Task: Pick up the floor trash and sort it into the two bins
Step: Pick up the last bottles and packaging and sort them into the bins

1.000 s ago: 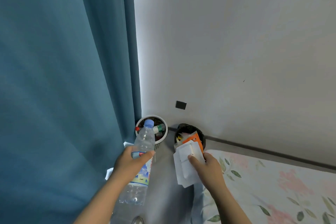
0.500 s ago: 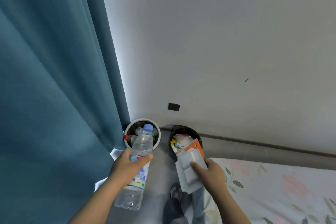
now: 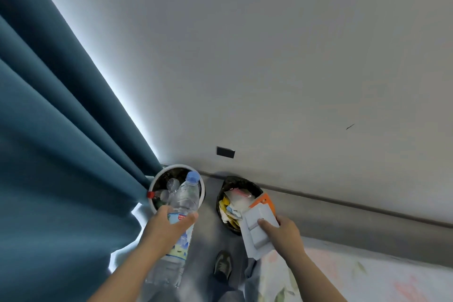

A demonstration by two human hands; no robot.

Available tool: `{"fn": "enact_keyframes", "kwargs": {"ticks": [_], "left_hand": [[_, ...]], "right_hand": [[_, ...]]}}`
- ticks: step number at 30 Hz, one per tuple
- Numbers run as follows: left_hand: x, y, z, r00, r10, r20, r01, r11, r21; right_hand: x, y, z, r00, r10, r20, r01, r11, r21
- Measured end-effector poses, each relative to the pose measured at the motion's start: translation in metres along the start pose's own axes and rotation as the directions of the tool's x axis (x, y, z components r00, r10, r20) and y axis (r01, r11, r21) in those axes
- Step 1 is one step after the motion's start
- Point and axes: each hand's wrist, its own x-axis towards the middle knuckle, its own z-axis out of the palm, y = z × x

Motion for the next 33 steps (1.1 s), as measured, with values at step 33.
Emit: {"fn": "enact_keyframes", "kwargs": {"ticks": [33], "left_hand": [[0.278, -0.091, 0.143, 0.973, -0.204, 0.108, 0.189, 0.973, 0.132]], "right_hand": [[0.292, 0.123, 0.172, 0.846, 0.528, 0.067, -0.517, 0.787, 0.337]]}}
